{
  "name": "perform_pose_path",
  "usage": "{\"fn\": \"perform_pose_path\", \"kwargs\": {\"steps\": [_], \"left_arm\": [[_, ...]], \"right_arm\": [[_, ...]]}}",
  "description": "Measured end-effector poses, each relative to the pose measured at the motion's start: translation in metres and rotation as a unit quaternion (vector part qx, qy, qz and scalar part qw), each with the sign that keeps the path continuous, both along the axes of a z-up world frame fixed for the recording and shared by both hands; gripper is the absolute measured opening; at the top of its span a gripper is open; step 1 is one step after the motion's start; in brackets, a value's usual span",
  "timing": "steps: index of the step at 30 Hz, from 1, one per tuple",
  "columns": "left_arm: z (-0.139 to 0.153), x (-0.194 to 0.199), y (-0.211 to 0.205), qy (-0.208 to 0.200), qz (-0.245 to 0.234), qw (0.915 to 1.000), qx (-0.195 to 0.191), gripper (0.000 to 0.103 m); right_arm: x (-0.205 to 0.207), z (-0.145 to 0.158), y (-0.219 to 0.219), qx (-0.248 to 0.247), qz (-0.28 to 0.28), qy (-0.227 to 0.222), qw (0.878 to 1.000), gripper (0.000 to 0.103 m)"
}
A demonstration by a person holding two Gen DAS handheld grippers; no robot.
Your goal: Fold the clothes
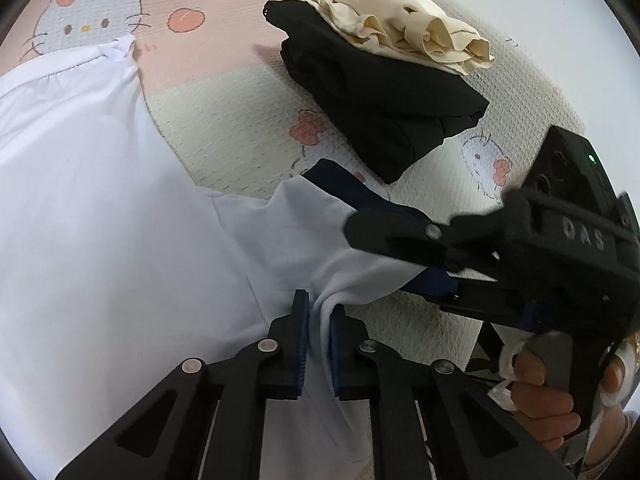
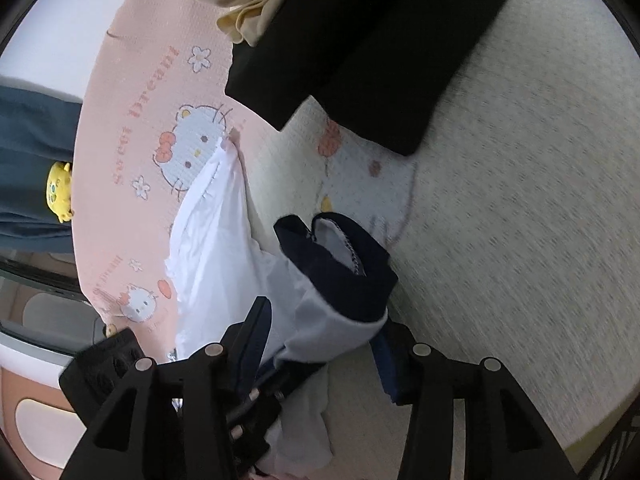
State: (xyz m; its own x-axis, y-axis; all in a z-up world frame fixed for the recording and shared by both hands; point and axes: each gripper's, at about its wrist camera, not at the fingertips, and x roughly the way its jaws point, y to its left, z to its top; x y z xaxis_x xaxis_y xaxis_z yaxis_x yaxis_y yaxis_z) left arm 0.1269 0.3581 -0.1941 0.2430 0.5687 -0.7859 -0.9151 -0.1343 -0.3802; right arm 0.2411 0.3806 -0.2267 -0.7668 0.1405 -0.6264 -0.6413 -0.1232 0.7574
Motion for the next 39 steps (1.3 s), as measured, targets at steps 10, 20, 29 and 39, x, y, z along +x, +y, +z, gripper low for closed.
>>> {"fn": "perform_pose_path", "kwargs": {"steps": [10,20,29,39], "left_arm": [[0.001,-0.013,-0.020,0.003,-0.011,0.9999,0.009,0.007],[0.013,-0.039,-0.017,-0.100,0.009,0.9946,-0.023,0.060],[0.037,-0.045,-0.034,-0.108,-0.013,0.9940,-0.008,0.063],[0.052,-0.112,-0.073,-0.154,0.053,0.9865,0.016,0.063]], "right_arm": [[-0.016,0.008,-0.002,0.062,0.028,-0.078,0.995,0.010],[-0.036,0.045,-0.005,0.147,0.088,-0.084,0.982,0.009],[-0.042,0.053,0.004,0.136,0.100,-0.033,0.985,0.009],[-0.061,0.058,-0.018,0.157,0.162,-0.031,0.974,0.009]]}}
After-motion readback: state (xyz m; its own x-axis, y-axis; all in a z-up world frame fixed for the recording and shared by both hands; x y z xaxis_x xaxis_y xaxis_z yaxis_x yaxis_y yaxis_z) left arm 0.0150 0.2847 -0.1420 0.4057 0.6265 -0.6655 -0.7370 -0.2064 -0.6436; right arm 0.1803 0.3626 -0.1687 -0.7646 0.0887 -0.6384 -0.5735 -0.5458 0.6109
